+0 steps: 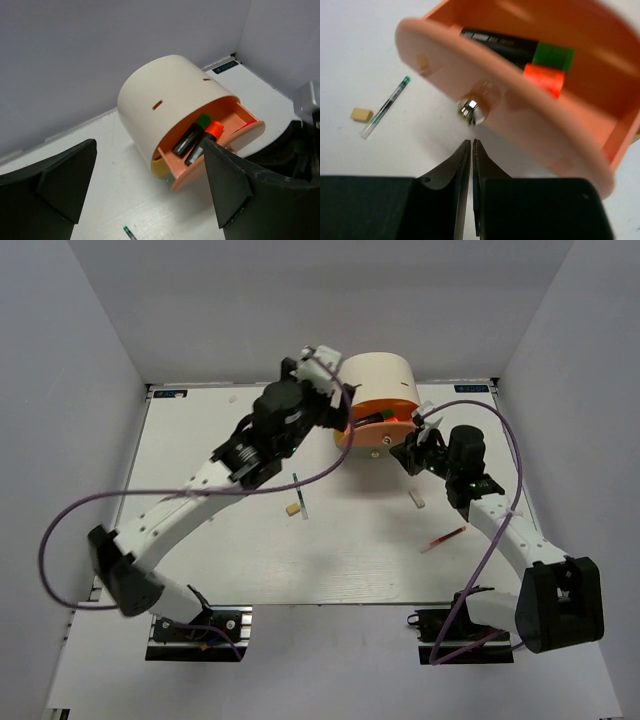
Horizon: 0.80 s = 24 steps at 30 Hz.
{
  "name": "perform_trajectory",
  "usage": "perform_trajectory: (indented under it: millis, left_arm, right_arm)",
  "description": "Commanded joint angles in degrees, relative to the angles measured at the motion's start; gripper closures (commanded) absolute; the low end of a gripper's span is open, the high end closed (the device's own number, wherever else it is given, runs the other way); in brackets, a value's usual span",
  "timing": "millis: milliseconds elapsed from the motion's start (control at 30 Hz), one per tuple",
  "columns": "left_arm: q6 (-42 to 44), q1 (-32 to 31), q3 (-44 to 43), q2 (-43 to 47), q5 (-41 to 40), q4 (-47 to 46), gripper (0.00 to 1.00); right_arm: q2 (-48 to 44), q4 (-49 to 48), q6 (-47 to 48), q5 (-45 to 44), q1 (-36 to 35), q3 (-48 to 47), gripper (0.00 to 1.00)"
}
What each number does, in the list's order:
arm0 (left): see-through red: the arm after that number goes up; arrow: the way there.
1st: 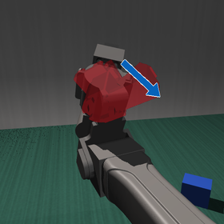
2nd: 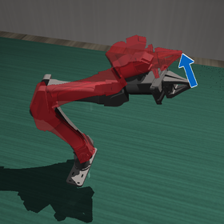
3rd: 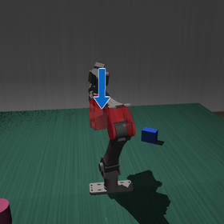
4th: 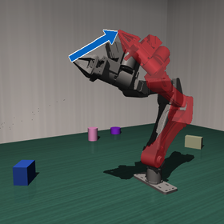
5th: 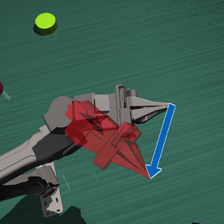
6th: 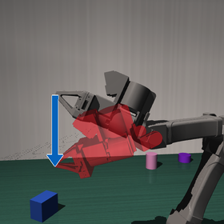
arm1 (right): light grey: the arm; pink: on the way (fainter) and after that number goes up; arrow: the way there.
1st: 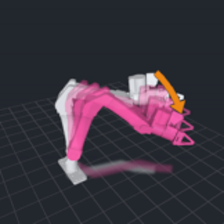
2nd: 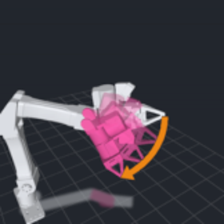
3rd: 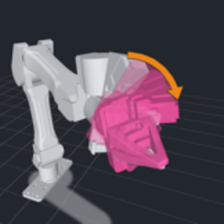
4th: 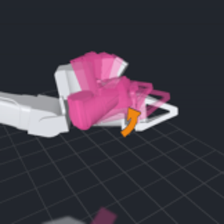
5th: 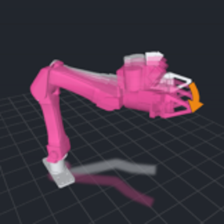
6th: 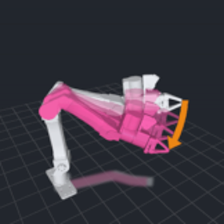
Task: Sort the stationery into containers
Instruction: Close the drawer in the storage box.
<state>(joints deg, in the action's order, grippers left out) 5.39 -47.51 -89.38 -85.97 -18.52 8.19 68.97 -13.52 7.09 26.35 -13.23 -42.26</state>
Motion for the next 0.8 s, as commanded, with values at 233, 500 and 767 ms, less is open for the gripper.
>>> perform_trajectory:
  millis: [233, 500, 767]
  left_arm:
    - [-35.23, 0.39, 26.35, 17.06, -9.69, 6.32, 0.00]
    - [-46.42, 1.54, 32.25, 17.77, -7.93, 9.83, 0.00]
    - [-52.41, 3.73, 33.49, 14.70, -2.84, 12.47, 0.00]
  right_arm:
    - [6.00, -6.34, 2.84, -5.33, -0.04, -9.06, 0.88]
    - [10.74, -7.22, 3.19, -6.66, 0.05, -12.84, 0.86]
    - [14.08, -8.19, 3.37, -7.98, -0.04, -15.75, 0.85]
